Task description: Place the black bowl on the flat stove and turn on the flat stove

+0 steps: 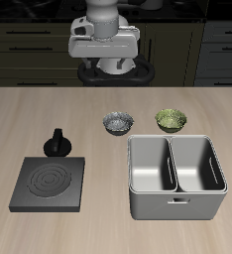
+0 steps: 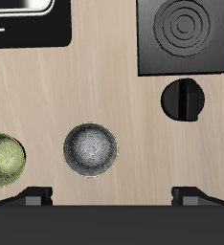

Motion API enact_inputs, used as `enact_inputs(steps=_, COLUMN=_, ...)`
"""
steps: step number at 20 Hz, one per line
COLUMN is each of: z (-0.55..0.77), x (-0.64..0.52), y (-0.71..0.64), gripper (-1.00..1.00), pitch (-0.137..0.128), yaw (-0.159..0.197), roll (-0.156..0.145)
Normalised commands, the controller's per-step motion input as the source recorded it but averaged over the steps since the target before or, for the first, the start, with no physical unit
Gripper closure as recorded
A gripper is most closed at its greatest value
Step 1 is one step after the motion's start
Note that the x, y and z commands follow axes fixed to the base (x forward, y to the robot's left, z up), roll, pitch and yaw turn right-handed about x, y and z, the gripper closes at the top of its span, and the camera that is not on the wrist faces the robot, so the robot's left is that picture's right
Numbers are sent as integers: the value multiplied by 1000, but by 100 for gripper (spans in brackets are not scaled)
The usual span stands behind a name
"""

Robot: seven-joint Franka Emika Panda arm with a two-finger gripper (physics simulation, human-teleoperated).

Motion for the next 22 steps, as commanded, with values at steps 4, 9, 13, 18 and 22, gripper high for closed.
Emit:
enact_inputs(steps=4, z=-99, x=-36, y=-12, gripper=-100, pitch=-7, yaw=19, roll=32)
enact_inputs(steps=9, z=-380, x=119, y=-54, gripper=-100, pitch=44, yaw=9, roll=4)
enact_inputs(steps=13, z=-379, x=81, y=-49, gripper=-100, pitch=13, yaw=17, roll=-28)
enact_inputs(steps=18, z=-531, x=83, y=-107, gripper=-100, pitch=52, yaw=-39, roll=4)
enact_inputs(steps=22, z=-298, x=-26, y=-53, gripper=-100, pitch=8, yaw=-34, roll=-13)
